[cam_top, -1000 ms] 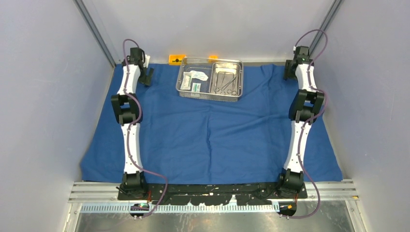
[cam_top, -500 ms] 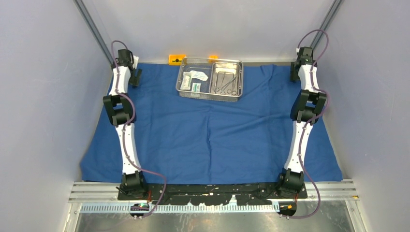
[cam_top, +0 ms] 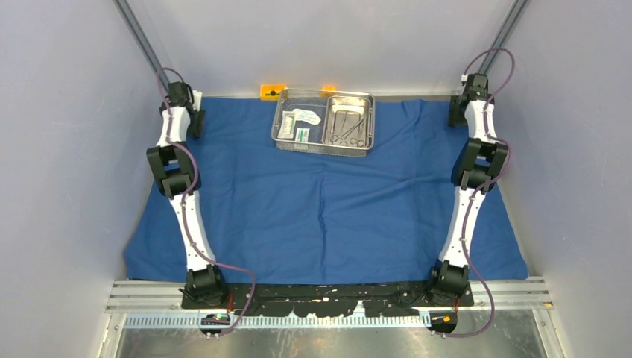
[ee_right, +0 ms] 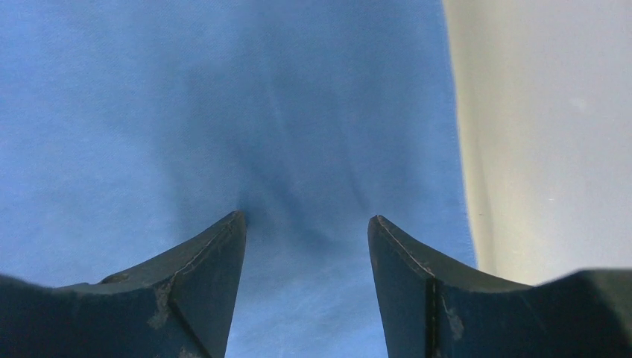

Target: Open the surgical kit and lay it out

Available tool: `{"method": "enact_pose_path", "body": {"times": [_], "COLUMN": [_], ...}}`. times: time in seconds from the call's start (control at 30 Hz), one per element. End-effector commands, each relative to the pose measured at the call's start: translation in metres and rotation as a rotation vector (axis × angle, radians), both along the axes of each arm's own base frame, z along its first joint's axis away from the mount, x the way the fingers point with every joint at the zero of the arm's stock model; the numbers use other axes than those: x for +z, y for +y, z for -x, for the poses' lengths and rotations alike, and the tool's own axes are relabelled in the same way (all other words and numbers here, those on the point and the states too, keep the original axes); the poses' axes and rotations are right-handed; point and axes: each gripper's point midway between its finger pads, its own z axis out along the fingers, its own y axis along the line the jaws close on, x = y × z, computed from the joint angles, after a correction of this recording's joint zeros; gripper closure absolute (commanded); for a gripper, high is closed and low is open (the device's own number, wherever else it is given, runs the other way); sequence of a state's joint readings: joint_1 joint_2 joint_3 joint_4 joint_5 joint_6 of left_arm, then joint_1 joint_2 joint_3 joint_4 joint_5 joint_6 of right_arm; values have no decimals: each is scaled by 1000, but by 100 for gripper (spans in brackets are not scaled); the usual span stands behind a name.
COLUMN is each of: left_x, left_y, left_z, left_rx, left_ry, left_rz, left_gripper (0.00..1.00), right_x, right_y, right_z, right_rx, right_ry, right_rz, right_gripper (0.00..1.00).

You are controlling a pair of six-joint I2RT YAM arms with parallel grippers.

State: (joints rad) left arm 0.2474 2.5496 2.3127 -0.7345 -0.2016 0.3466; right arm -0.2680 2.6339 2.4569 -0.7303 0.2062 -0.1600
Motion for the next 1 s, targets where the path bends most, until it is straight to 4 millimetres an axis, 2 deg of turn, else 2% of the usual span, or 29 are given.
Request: {"method": "enact_pose_path", "body": {"times": [0.0,0.1,0.27,0.43,0.5,0.6,0.67,0.83,0.97], "left_x": [-75,-77,-82,-70,-63,-47,-33,4,15], "left_y": [29,32,32,26,24,22,20,3,-8], "left_z": [84,93,103,98,95,89,83,69,59], "left_rx": [72,82,75,71,87,112,127,122,117], "left_ry": [320,327,354,310,281,211,146,11,-34], "left_rz": [49,82,127,168,184,217,250,356,424], "left_gripper": [43,59,79,82,75,53,45,33,28], "right_x": [49,62,68,68,67,64,63,56,50], "right_y": [40,61,87,97,98,100,101,103,105], "right_z": [-12,-21,-26,-26,-24,-21,-19,-16,-14], "right_rx": [40,63,113,136,142,152,155,156,157], "right_ry": [-144,-198,-206,-197,-189,-174,-165,-147,-134], "right_rz": [-206,-288,-315,-335,-339,-345,-346,-358,-366], "right_gripper": [33,33,32,33,33,33,33,33,33]}}
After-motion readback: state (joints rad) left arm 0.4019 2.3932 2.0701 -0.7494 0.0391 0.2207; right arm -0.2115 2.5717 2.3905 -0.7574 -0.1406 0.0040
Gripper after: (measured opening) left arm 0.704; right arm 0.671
